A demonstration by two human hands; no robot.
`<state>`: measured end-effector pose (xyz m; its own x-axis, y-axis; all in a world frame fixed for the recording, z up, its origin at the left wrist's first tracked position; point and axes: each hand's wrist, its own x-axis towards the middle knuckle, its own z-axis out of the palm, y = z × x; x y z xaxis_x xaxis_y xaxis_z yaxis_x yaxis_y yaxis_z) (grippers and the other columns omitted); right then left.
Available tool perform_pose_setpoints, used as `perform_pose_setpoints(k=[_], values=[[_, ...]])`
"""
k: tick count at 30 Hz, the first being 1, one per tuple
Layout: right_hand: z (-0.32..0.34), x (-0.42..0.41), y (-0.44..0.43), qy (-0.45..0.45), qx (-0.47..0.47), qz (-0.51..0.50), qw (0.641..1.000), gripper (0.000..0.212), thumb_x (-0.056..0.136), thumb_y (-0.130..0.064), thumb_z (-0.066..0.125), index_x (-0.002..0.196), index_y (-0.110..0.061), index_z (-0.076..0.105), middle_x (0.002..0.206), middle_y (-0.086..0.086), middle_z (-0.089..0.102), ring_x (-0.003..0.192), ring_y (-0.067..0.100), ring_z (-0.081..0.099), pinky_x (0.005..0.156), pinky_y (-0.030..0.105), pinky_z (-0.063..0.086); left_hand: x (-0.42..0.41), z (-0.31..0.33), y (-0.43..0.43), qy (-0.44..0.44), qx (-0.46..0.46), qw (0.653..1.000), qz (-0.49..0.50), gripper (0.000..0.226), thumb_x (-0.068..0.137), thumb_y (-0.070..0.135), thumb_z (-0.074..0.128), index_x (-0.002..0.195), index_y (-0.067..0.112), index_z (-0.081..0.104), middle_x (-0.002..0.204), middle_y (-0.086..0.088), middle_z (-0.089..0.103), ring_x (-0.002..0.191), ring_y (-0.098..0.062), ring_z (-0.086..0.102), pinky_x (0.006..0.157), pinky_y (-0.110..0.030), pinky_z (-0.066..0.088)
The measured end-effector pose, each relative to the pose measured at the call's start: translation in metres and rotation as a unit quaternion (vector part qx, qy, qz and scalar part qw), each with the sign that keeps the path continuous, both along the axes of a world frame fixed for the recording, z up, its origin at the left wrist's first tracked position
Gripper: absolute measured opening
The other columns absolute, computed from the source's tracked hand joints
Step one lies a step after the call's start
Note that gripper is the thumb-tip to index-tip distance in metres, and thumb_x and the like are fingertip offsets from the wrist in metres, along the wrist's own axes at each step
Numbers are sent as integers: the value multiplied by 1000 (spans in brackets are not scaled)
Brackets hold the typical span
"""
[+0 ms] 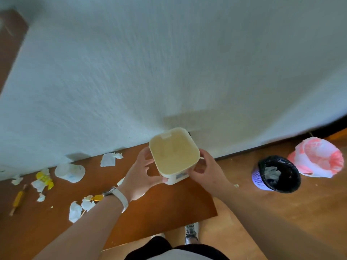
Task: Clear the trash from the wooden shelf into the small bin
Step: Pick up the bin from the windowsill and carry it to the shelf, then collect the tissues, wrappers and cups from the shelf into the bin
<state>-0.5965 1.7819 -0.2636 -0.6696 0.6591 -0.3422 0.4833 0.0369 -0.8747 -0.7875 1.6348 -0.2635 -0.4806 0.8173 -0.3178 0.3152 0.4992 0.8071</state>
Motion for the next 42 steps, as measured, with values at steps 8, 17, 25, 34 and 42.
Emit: perform_pose_setpoints(k=[8,17,25,34,42], values=[[-16,-15,10,-19,-3,23,1000,57,82,-33,74,127,-41,40,122,-24,53,110,-4,56,89,15,49,-10,-12,10,-14,-10,999,51,106,61,36,90,142,48,23,141,16,46,124,-12,51,105,-46,44],[-22,-24,16,-33,10,16,999,53,85,-31,72,120,-48,36,112,-34,48,102,-10,53,84,9,39,-1,-23,12,23,11,997,77,99,68,36,86,144,45,23,144,13,45,124,-12,51,105,-37,44],[-27,-20,21,-47,34,37,998,58,86,-38,68,135,-40,37,131,-23,49,118,-1,46,100,24,42,9,-19,15,41,-1,995,91,99,71,32,85,147,37,22,144,10,45,123,-9,48,104,-36,41],[-28,9,22,-170,136,137,966,56,93,-53,51,143,-34,35,149,-11,41,130,10,45,103,34,44,13,-7,-14,136,-39,985,100,69,86,39,69,144,35,33,147,7,43,129,-15,45,104,-37,43],[-26,10,-6,-150,253,314,903,56,96,-53,41,147,-29,32,152,-9,37,139,10,34,108,30,32,24,-13,-79,273,-113,952,75,56,91,45,58,142,33,40,151,6,39,138,-21,37,108,-41,35]])
